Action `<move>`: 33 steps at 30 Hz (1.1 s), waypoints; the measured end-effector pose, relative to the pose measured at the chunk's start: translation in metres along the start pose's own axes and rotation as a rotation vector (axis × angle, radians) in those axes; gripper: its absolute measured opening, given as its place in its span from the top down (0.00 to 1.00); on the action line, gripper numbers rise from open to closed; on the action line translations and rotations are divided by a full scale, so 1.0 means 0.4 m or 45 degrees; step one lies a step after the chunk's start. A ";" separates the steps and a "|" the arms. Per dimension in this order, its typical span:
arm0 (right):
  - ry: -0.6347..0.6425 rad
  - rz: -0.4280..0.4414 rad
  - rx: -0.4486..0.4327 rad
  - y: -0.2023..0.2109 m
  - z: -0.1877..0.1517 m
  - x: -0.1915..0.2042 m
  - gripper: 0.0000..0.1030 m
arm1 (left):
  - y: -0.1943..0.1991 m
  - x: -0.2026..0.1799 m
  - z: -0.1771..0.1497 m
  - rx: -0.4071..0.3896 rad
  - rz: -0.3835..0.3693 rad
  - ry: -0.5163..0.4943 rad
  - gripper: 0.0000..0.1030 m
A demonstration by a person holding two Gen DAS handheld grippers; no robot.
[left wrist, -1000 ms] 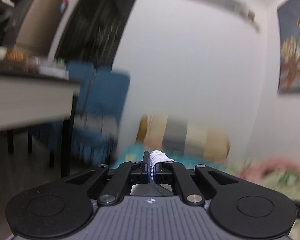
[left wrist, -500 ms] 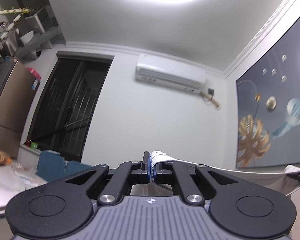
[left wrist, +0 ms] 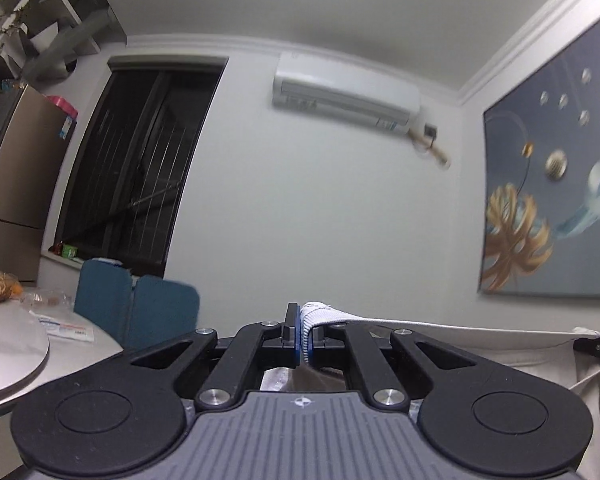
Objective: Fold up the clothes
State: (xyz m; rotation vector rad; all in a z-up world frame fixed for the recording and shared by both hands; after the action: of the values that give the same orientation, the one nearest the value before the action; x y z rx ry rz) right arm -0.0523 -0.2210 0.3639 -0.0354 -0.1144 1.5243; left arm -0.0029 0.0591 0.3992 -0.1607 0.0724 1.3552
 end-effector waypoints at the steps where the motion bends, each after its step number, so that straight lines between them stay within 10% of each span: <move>1: 0.002 -0.015 0.042 -0.055 -0.044 -0.007 0.95 | -0.059 0.013 -0.040 0.025 0.016 -0.003 0.97; 9: -0.002 -0.113 0.299 -0.570 -0.484 -0.045 0.95 | -0.577 0.148 -0.443 0.220 0.136 0.029 0.96; 19: -0.048 -0.192 0.598 -1.090 -1.025 -0.098 0.95 | -1.210 0.312 -1.153 0.582 0.269 0.019 0.95; 26: -0.129 -0.182 0.815 -1.281 -1.343 -0.151 0.95 | -1.388 0.383 -1.506 0.811 0.276 -0.008 0.92; 33: -0.210 -0.160 1.021 -1.400 -1.545 -0.205 0.78 | -1.390 0.400 -1.567 0.915 0.327 0.031 0.60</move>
State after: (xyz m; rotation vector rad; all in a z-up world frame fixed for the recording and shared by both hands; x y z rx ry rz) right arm 0.5609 -0.2994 -0.2019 0.7222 0.3617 1.3539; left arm 0.5998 0.0012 -0.2019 0.4510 0.6071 1.5022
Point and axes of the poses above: each gripper's, at about its wrist camera, not at the fingertips, and y roughly against the way its jaws point, x to its left, z to its top, the point moved 3 cm from there along -y, roughly the way its jaws point, and after that the axes turned 2 degrees about -z, right-handed, at the moved point
